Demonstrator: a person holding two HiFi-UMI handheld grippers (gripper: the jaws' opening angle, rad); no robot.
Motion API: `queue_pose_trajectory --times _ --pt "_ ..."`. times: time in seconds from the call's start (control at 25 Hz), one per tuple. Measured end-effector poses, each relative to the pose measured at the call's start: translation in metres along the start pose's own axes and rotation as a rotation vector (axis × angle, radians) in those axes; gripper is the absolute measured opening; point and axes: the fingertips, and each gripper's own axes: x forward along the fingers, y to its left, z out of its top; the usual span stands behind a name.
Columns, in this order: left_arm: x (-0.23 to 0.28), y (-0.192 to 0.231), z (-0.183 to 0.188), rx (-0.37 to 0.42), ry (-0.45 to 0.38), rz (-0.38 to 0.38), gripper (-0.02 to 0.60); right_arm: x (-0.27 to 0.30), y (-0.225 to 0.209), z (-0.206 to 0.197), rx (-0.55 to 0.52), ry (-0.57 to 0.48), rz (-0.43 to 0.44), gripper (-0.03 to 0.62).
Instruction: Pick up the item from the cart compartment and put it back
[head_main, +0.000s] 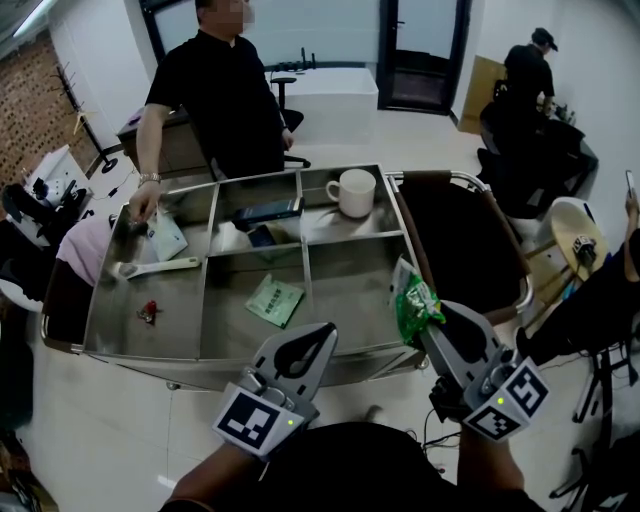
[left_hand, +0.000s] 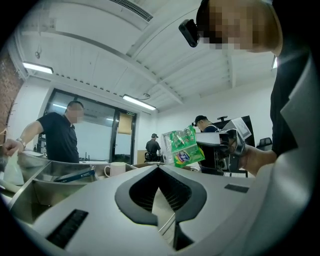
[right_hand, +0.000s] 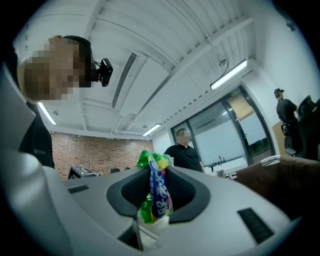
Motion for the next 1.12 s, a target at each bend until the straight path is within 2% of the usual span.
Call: queue_pose_trajectory --times 0.16,0.32,0.84,1.0,1.12 --pt "0.0 -0.003 0.002 0.006 -0.008 -0.01 0.0 -0.009 0.003 -0.012 -0.017 0.026 -0.009 0.103" --pt "-0.001 -0.003 0.003 0.01 -0.007 -0.001 0.0 -0.014 -0.001 -0.025 0.021 0.039 -0.024 0.103" --pt "0.0 -0.009 0.002 0.054 0.009 -0.011 0.0 -0.012 -0.004 -0.029 0.022 0.05 -0.028 0.103" --pt "-0.004 -0.005 0.01 0.017 -0.045 0.01 0.0 -0.012 -0.004 -0.031 0.022 0.055 -0.028 0.103" --pt "-0.004 -0.002 0.006 0.026 -0.026 0.019 0.0 -0.012 -0.004 -0.034 0.02 0.063 -0.028 0.103"
